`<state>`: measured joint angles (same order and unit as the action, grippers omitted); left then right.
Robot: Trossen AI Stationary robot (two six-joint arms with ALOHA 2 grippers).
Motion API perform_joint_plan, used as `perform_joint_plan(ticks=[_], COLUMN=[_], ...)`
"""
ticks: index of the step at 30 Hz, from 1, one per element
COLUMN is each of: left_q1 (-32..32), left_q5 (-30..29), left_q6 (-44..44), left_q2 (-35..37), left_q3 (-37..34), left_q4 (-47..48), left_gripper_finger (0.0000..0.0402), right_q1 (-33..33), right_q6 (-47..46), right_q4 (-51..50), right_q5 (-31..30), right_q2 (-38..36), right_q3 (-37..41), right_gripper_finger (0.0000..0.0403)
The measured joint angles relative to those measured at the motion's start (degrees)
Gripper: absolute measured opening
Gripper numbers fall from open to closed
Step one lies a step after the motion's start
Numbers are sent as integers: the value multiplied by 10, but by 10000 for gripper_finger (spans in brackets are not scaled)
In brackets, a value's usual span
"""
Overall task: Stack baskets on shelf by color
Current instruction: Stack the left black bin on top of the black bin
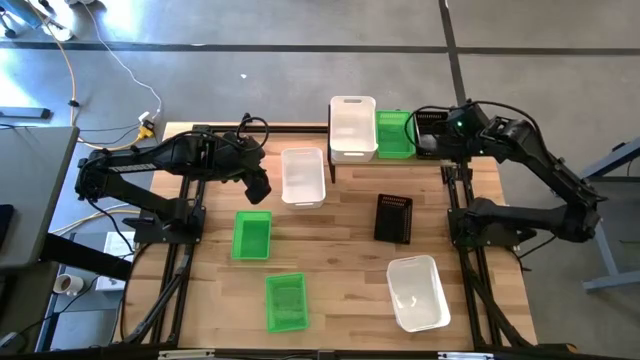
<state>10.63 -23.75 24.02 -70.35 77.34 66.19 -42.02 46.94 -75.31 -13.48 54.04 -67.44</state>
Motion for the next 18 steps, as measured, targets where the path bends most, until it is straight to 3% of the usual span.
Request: perform_joint_plan(ticks=[9, 18], left_q1=[0, 0], left_q5=[0, 2], left_q6=[0, -1], left_q2=[0, 0], left_q3=[0, 0], left_q4=[0, 0], left_gripper_finger=[122, 122], right_q1=[0, 0], right_q6=[-32, -107], right_q4=[4, 8], right_q5=[-38, -3], right_q2=[-9, -17], right_q3=[0, 0], right_gripper_finger=[76, 76])
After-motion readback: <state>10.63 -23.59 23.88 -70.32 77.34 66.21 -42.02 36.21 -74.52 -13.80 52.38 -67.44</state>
